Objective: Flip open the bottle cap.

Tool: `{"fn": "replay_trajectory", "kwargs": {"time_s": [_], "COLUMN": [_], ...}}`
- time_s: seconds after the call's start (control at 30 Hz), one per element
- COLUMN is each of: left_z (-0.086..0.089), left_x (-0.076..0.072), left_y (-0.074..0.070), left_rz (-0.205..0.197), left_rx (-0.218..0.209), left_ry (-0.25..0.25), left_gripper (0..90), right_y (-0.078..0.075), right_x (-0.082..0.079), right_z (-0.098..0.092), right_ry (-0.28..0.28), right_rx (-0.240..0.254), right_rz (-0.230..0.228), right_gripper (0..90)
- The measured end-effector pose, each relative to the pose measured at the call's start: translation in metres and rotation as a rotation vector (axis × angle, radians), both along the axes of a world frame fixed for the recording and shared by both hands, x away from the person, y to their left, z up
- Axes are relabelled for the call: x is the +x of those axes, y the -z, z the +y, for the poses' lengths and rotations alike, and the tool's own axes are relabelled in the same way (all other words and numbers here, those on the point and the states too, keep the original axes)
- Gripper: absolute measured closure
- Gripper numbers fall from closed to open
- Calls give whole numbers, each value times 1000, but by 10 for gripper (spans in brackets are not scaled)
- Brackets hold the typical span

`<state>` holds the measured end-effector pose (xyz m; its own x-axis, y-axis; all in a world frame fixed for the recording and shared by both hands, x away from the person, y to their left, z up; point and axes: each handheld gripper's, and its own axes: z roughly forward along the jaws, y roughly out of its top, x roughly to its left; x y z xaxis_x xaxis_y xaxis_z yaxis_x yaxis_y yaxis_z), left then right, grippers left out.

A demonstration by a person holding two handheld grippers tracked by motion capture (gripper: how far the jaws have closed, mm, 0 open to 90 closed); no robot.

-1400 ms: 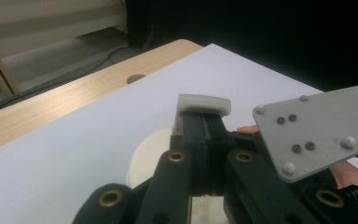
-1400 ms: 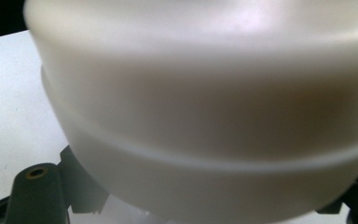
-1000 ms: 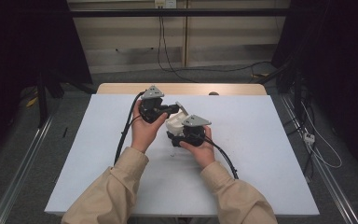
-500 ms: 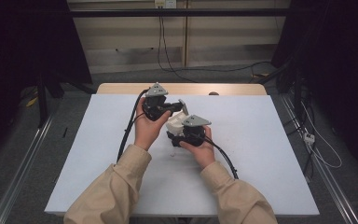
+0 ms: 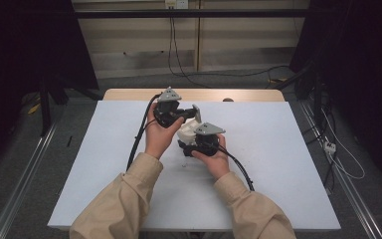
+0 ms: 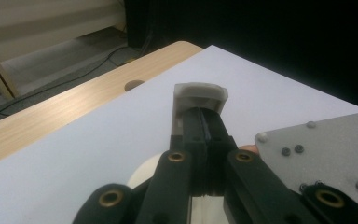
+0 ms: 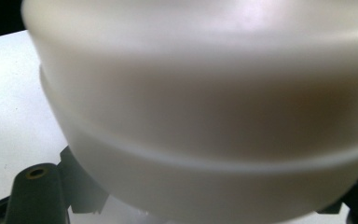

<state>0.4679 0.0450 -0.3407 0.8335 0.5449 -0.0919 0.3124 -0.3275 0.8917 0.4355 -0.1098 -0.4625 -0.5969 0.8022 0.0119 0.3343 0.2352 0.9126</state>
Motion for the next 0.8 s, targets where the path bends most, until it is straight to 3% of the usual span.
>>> {"fn": "replay_trajectory", "kwargs": {"time_s": [0.8], "left_z": [-11], "left_x": [9], "left_y": [0], "left_rz": [1], "left_rx": [16], "left_ry": [-4], "left_gripper": [900], "right_y": [0], "right_x": [0], "right_z": [0], "right_ry": [-1], "right_rx": [1], "right_rz": [1], "right_gripper": [187]}}
